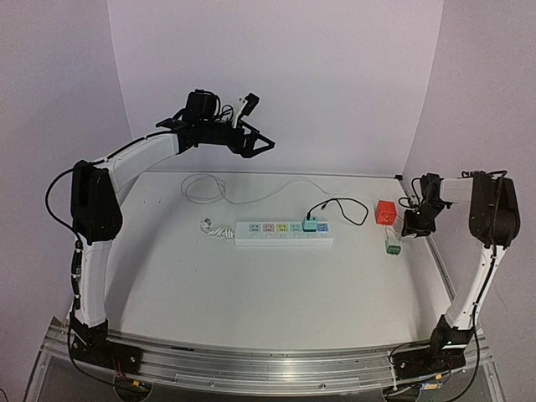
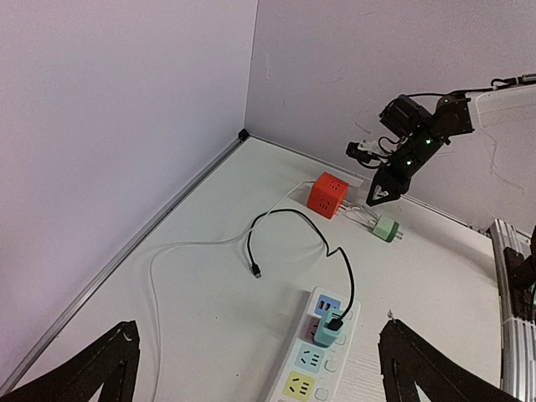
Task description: Pull the plug off the socket
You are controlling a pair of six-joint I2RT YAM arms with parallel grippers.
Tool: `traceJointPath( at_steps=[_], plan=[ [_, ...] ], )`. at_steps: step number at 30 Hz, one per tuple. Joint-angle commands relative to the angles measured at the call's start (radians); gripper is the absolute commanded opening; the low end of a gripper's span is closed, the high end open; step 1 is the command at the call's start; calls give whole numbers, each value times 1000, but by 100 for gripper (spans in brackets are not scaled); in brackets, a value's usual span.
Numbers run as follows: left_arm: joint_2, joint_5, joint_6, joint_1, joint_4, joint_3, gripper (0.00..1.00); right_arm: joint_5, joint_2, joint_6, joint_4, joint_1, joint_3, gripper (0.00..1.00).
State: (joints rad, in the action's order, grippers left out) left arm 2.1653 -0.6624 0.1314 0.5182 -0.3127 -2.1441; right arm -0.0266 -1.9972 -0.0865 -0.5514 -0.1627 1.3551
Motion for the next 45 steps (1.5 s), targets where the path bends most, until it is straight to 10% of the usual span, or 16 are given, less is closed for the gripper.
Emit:
traceJointPath(
  at_steps=[1,17,32,45],
  plan=[
    [-76,-21,8,2,2,2,99,-9,-17,-31,-11,-1,6,18],
    [-69,-39,17,2,13,17,99,0,72,-82,-11,-1,-11,75],
    [-55,-81,227,19,23,154,90,-140,360,11,-49,25,43,72],
    [81,-83,394,159,144,248,89,205,473,481,333,388,-244,62]
  ],
)
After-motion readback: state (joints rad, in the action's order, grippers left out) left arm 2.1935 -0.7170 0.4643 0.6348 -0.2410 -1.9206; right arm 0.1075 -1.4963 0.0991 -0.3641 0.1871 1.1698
